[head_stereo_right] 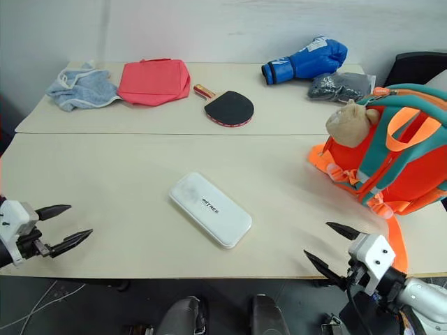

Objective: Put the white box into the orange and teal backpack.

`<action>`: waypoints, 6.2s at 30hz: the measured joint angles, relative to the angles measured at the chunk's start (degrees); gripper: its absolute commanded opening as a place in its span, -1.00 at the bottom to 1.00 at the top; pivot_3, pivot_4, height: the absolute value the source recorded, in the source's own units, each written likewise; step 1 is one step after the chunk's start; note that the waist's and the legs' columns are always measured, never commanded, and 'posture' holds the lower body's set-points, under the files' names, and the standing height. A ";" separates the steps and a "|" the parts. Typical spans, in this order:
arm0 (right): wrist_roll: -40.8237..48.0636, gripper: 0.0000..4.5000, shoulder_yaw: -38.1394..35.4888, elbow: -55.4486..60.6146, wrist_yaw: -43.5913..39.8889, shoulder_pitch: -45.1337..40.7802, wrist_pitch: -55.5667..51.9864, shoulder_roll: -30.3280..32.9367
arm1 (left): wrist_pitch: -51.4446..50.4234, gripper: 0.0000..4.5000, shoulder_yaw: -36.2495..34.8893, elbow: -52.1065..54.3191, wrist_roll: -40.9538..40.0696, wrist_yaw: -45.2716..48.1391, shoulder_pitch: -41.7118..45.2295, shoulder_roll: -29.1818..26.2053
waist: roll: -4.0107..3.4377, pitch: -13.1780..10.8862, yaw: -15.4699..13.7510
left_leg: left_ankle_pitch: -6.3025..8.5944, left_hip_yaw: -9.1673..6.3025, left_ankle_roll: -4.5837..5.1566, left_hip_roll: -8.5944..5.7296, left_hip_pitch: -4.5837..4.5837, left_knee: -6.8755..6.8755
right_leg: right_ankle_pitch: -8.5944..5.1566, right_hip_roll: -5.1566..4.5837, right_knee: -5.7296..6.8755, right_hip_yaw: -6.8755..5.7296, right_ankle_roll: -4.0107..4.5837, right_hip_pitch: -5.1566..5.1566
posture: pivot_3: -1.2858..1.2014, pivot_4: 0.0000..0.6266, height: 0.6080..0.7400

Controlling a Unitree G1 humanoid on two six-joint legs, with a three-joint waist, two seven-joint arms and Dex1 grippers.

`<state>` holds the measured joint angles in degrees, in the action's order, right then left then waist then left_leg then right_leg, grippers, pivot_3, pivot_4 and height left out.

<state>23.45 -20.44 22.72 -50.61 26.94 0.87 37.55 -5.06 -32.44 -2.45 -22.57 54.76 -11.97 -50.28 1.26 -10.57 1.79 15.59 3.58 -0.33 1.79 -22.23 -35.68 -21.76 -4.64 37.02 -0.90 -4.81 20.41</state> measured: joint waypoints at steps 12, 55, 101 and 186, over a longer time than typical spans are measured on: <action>0.20 0.92 4.54 4.18 0.38 -4.73 -3.31 0.02 | -5.63 0.92 4.99 1.64 -3.51 -2.90 12.32 3.02 | 0.06 0.02 -0.40 | -0.02 -0.16 0.00 0.00 -0.08 -0.30 | 0.00 0.03 0.33 -0.18 -0.02 0.00 | 0.03 -0.52 1.00; -12.83 -1.00 28.78 -4.48 -1.49 -29.97 -13.28 2.45 | 3.43 -0.95 35.13 -14.20 16.88 1.14 39.06 16.08 | 0.25 -0.01 -0.26 | -0.17 -0.02 -0.22 -0.02 -0.15 -0.85 | 0.01 0.22 0.73 -0.01 -0.11 0.17 | 0.03 -0.52 1.00; -15.97 -1.00 27.54 -20.00 -6.09 -41.79 -6.87 3.32 | -86.37 0.78 28.90 -16.64 -28.20 -12.60 49.91 10.33 | 0.19 -0.04 -0.43 | -0.22 -0.15 -0.34 -0.13 -0.11 -0.88 | 0.00 0.12 0.75 -0.02 -0.10 0.08 | 0.03 -0.52 1.00; 31.38 -1.00 20.66 4.44 -0.93 -53.59 -44.77 -2.85 | -30.43 -0.42 3.35 -0.59 -26.29 -10.22 29.26 17.25 | 0.12 -0.11 -0.05 | -0.06 -0.19 -0.11 -0.06 -1.17 -1.10 | 0.08 0.04 0.73 -0.15 -0.25 0.90 | 0.03 -0.52 1.00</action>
<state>54.83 0.23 27.16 -51.55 -26.65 -43.91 34.70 -35.49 -29.08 -3.04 -48.86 44.55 17.30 -33.03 1.38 -10.67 1.74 15.53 3.39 -0.44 1.73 -23.40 -36.78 -21.68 -4.60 37.75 -1.04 -5.06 21.30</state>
